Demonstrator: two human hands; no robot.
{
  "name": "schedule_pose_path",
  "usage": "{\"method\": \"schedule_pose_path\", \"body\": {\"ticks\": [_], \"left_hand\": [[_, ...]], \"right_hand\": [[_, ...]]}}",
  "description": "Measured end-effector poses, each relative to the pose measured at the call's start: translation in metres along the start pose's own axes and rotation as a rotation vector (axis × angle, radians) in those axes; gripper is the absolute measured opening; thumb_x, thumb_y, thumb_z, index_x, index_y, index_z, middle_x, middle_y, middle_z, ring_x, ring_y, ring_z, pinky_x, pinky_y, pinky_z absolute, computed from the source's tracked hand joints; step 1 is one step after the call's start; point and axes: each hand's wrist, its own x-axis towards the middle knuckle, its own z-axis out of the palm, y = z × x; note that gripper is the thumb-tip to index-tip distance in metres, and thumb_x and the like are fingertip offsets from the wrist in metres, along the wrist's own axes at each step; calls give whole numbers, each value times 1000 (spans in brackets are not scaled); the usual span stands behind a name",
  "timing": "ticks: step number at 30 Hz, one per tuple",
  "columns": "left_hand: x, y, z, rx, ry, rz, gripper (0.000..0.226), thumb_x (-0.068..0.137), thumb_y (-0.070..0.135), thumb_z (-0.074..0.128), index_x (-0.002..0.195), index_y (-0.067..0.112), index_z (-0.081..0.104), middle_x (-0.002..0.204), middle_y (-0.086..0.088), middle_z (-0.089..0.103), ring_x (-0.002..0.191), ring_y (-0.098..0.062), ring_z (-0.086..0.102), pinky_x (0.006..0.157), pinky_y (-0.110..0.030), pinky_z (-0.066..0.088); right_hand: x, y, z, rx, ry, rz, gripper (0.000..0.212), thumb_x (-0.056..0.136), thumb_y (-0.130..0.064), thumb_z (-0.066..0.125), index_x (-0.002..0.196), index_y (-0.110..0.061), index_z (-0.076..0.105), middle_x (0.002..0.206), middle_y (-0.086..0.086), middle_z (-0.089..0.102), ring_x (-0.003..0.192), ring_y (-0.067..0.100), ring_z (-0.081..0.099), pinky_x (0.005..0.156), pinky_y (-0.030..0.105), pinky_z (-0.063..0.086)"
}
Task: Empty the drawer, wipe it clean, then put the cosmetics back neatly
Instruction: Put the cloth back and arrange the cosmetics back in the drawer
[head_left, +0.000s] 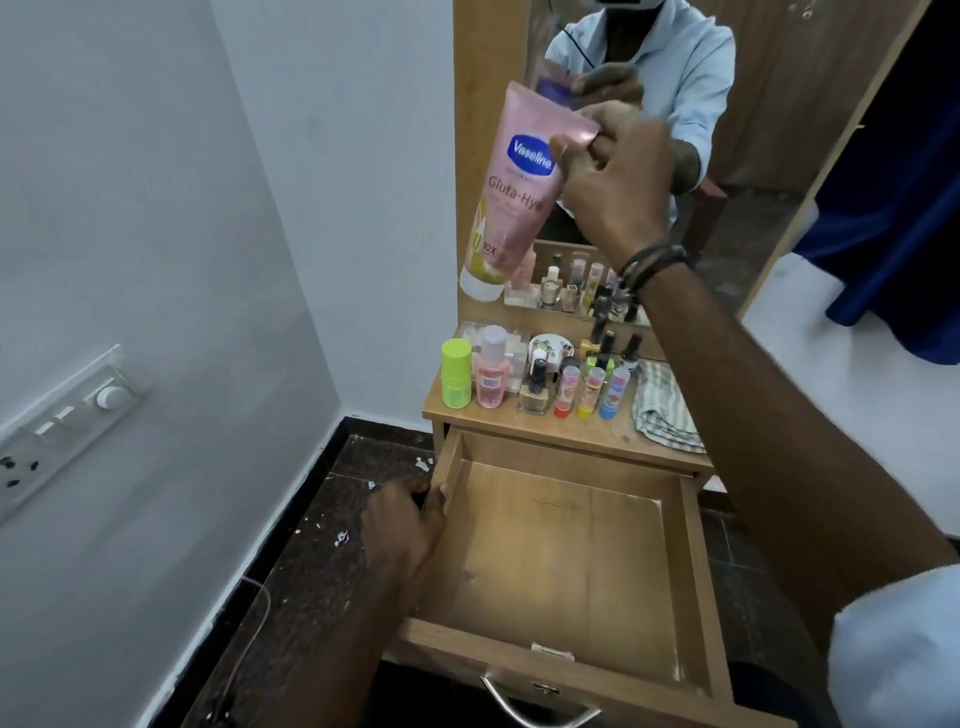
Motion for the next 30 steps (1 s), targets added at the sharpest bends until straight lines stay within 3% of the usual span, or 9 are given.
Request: {"method": "schedule_pose_path", "body": {"ticks": [2, 6, 8, 11, 14, 17, 21, 25, 30], "left_hand": [[1, -1, 1, 4, -5, 6, 23, 89, 33, 65, 81, 13, 74, 73, -2, 72, 65, -20, 66, 68, -37, 57], [2, -3, 2, 37, -6, 2, 23, 86, 32, 65, 74, 13, 70, 70, -4, 71, 68, -27, 67, 66, -35, 54], [2, -3, 2, 46, 7, 5, 23, 86, 30, 66, 73, 12, 70, 73, -8, 71, 72, -32, 66, 63, -30, 44], [0, 0, 1, 50, 17, 8, 22, 87, 30, 66, 77, 12, 73, 76, -9, 72, 75, -32, 67, 63, -28, 38], [1, -3, 3, 47, 18, 13, 22, 86, 29, 66, 73, 12, 71, 73, -10, 72, 74, -34, 67, 63, -32, 46], [0, -2, 3, 44, 14, 21, 18, 87, 27, 65, 77, 13, 73, 76, -9, 73, 74, -32, 67, 64, -30, 45], [-3, 1, 1, 33, 22, 15, 21, 88, 27, 64, 76, 13, 73, 77, -9, 73, 73, -29, 67, 65, -28, 39], [-3, 1, 2, 29, 29, 1, 23, 87, 31, 64, 74, 14, 72, 74, -7, 72, 72, -29, 67, 64, -28, 42], [-1, -2, 4, 30, 25, -12, 30, 86, 41, 63, 72, 16, 69, 70, -1, 71, 71, -26, 67, 66, -33, 53]], "right_hand": [[-19, -14, -29, 113, -35, 11, 7, 91, -14, 67, 96, -15, 64, 93, 0, 75, 81, 6, 74, 66, 28, 62], [-81, -19, -74, 136, -285, 133, 7, 92, -6, 67, 92, -10, 61, 77, 3, 73, 61, 8, 72, 54, 26, 59], [-115, -9, -84, 102, -406, 266, 5, 92, -7, 66, 90, -2, 65, 77, 10, 74, 64, 18, 74, 54, 32, 61], [-160, 21, -77, 26, -492, 479, 6, 93, -13, 66, 90, -7, 66, 80, 6, 76, 72, 15, 76, 60, 32, 62], [-192, 60, -52, -16, -453, 676, 8, 92, -17, 68, 90, -9, 65, 89, 8, 76, 80, 21, 76, 70, 42, 63], [-213, 89, -25, -91, -376, 730, 12, 89, -19, 72, 84, -11, 66, 88, 4, 73, 82, 20, 73, 72, 45, 63], [-235, 118, 5, -221, -333, 757, 22, 86, -21, 74, 73, -5, 67, 77, 7, 73, 76, 19, 71, 69, 43, 62], [-243, 135, 35, -255, -326, 825, 32, 88, -17, 71, 58, -15, 58, 76, 7, 73, 77, 22, 72, 61, 32, 59], [-244, 146, 64, -248, -337, 914, 20, 86, -20, 68, 69, -8, 67, 73, 9, 73, 72, 24, 73, 66, 36, 62]]}}
